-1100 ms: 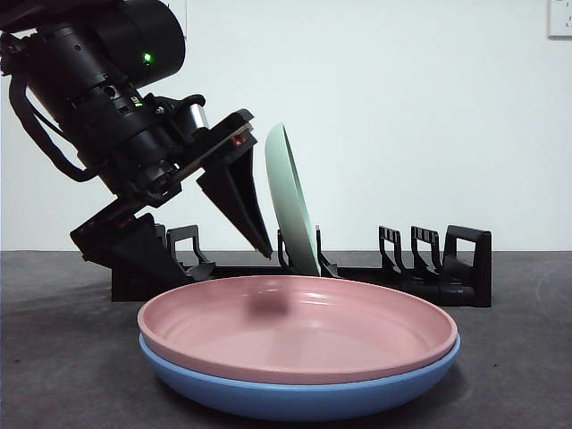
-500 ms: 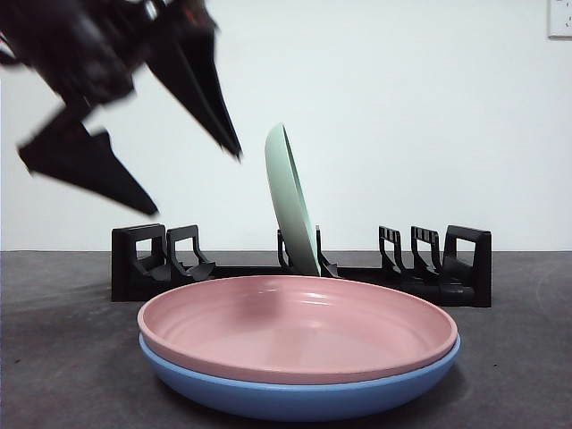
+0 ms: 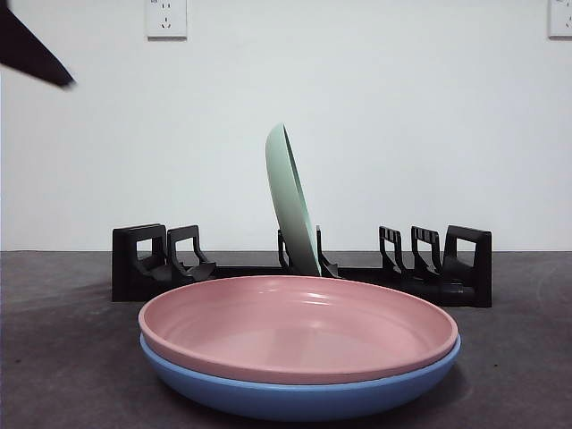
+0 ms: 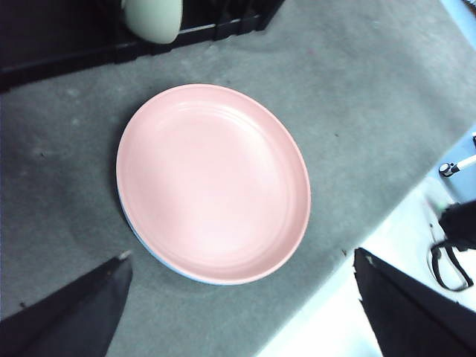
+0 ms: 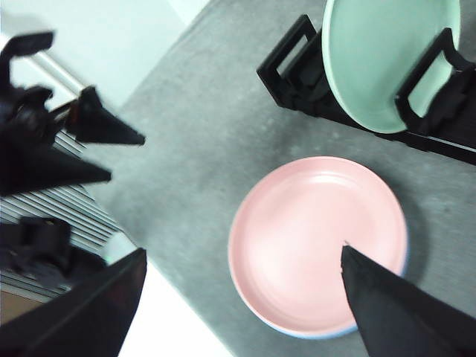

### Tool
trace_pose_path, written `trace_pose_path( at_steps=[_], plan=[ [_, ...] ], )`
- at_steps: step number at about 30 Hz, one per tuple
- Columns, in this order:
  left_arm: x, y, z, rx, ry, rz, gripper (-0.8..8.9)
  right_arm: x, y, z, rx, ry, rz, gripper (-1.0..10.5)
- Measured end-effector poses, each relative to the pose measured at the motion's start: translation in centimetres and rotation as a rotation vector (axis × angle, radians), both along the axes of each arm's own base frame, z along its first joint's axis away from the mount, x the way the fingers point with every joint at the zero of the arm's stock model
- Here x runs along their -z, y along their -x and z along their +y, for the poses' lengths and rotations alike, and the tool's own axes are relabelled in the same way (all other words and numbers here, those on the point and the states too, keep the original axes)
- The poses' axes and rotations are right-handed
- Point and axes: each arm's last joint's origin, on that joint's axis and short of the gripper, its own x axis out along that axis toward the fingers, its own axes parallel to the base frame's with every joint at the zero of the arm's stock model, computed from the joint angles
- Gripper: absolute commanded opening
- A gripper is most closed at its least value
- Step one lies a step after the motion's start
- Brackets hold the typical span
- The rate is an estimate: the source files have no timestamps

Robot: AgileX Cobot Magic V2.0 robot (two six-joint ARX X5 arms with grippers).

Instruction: Place the plate

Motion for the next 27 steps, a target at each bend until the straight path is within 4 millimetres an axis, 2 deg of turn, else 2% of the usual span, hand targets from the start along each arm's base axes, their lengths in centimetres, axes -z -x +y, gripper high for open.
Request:
trace_pose_path(
  at_steps=[6, 10, 16, 22, 27],
  plan=[
    [-1.1, 3.0, 1.9, 0.02, 0.018, -0.073, 4.68, -0.3, -1.9, 0.7, -0.01, -0.083, 0.03, 4.2],
    [-1.6, 4.5, 2.9, 0.021, 0.042, -0.115, 4.68, -0.1, -4.0, 1.4, -0.004, -0.092, 0.089, 4.2],
    [-2.0, 6.6, 4.3, 0.02, 0.077, -0.171, 4.68, -0.3, -8.5, 3.5, -0.043, -0.079, 0.205, 4.2],
    [-2.3, 7.7, 5.0, 0.019, 0.103, -0.211, 4.68, -1.3, -13.6, 6.4, -0.093, -0.06, 0.203, 4.2],
    [-2.4, 8.4, 5.4, 0.019, 0.095, -0.198, 4.67, -1.1, -17.8, 8.5, -0.114, -0.042, 0.21, 4.2]
  ],
)
